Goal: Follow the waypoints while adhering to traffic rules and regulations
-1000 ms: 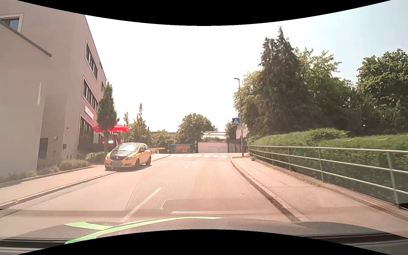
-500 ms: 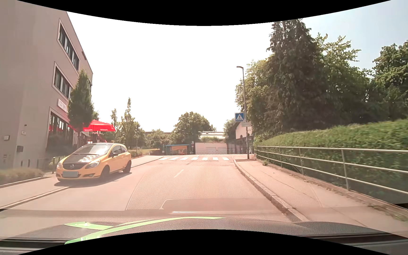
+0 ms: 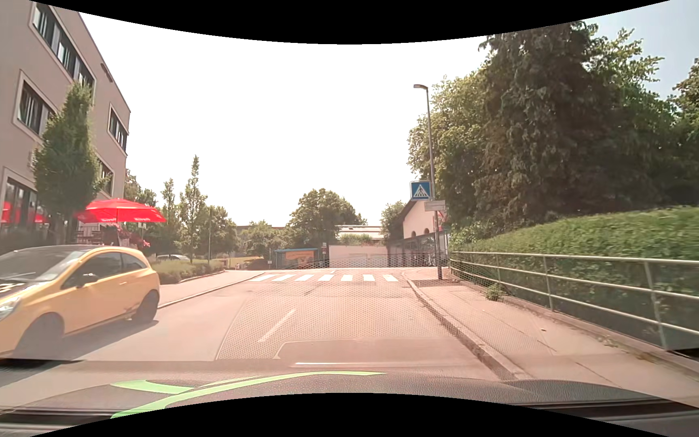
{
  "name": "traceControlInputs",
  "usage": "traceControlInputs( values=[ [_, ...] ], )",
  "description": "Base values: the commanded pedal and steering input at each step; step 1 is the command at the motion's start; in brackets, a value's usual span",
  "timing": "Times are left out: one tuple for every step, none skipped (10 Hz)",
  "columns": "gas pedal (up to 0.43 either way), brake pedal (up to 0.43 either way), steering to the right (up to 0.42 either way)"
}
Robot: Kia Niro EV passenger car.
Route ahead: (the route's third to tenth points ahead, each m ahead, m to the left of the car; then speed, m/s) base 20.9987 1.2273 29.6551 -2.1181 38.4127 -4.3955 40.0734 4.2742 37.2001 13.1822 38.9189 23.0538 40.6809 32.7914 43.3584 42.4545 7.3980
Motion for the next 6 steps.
traceControlInputs(
  values=[
    [0.0, 0.085, 0.016],
    [0.0, 0.11, 0.016],
    [0.0, 0.128, 0.017],
    [0.0, 0.146, 0.018],
    [0.0, 0.159, 0.019],
    [0.0, 0.171, 0.019]
  ],
)
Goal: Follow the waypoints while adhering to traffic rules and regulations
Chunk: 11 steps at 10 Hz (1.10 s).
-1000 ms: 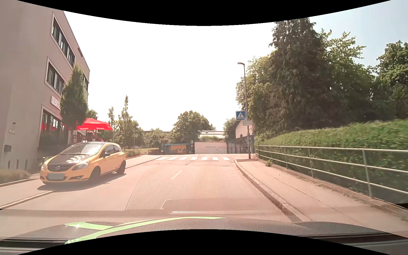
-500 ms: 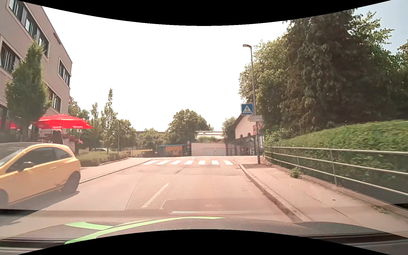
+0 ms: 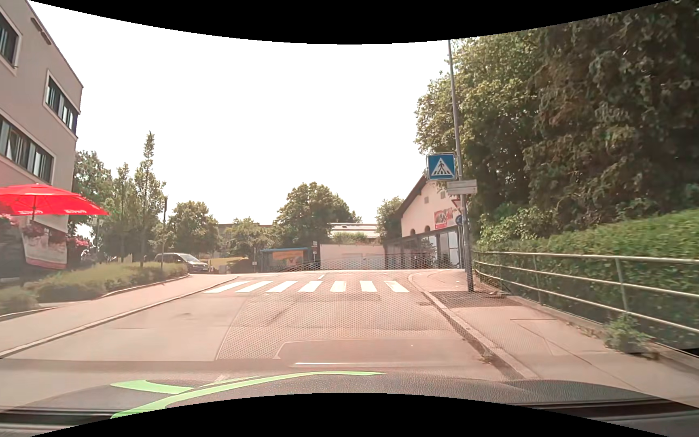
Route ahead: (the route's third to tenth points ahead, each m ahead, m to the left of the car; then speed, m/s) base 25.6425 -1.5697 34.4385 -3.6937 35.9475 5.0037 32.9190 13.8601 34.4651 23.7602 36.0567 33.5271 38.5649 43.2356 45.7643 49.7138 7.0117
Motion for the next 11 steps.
traceControlInputs(
  values=[
    [0.0, 0.177, 0.019],
    [0.0, 0.183, 0.021],
    [0.0, 0.195, 0.024],
    [0.0, 0.195, 0.027],
    [0.0, 0.189, 0.028],
    [0.0, 0.177, 0.028],
    [0.0, 0.159, 0.025],
    [0.0, 0.152, 0.022],
    [0.0, 0.134, 0.021],
    [0.0, 0.116, 0.021],
    [0.0, 0.0, 0.021]
  ],
)
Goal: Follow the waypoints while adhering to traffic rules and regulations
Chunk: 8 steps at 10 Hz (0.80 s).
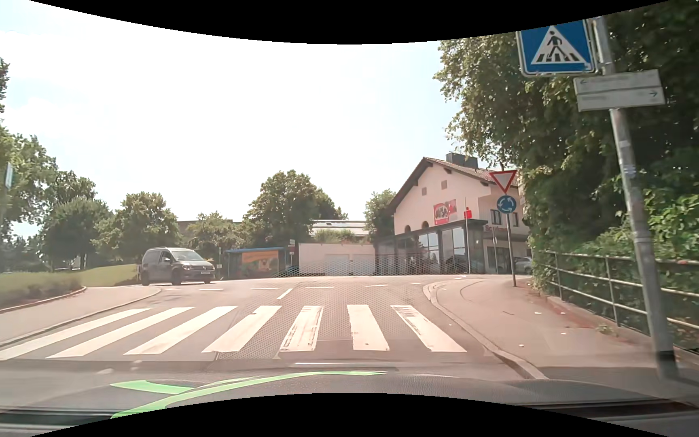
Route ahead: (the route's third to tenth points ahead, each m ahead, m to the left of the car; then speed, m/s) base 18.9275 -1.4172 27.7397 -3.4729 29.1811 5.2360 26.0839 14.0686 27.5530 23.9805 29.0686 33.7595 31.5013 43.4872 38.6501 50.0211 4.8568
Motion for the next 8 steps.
traceControlInputs(
  values=[
    [0.0, 0.0, 0.021],
    [0.0, 0.0, 0.021],
    [0.0, 0.0, 0.02],
    [0.0, 0.0, 0.02],
    [0.0, 0.0, 0.021],
    [0.059, 0.0, 0.021],
    [0.059, 0.0, 0.022],
    [0.079, 0.0, 0.022]
  ],
)
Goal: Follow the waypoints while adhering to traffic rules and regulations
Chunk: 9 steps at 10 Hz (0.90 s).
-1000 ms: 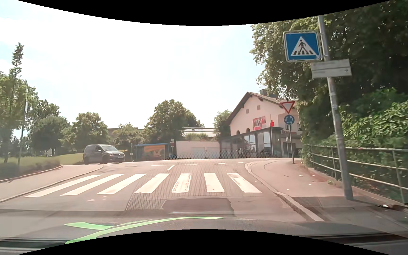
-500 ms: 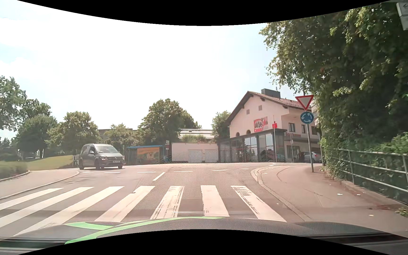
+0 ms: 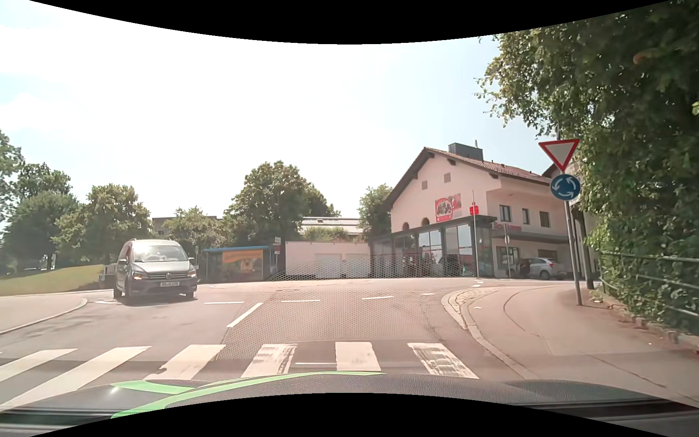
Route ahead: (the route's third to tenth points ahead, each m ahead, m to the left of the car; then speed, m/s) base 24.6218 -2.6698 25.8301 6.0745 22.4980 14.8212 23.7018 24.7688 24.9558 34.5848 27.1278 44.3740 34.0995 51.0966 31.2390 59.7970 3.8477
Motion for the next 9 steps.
traceControlInputs(
  values=[
    [0.11, 0.0, 0.023],
    [0.118, 0.0, 0.023],
    [0.138, 0.0, 0.023],
    [0.177, 0.0, 0.023],
    [0.177, 0.0, 0.023],
    [0.177, 0.0, 0.023],
    [0.177, 0.0, 0.023],
    [0.177, 0.0, 0.025],
    [0.177, 0.0, 0.028]
  ],
)
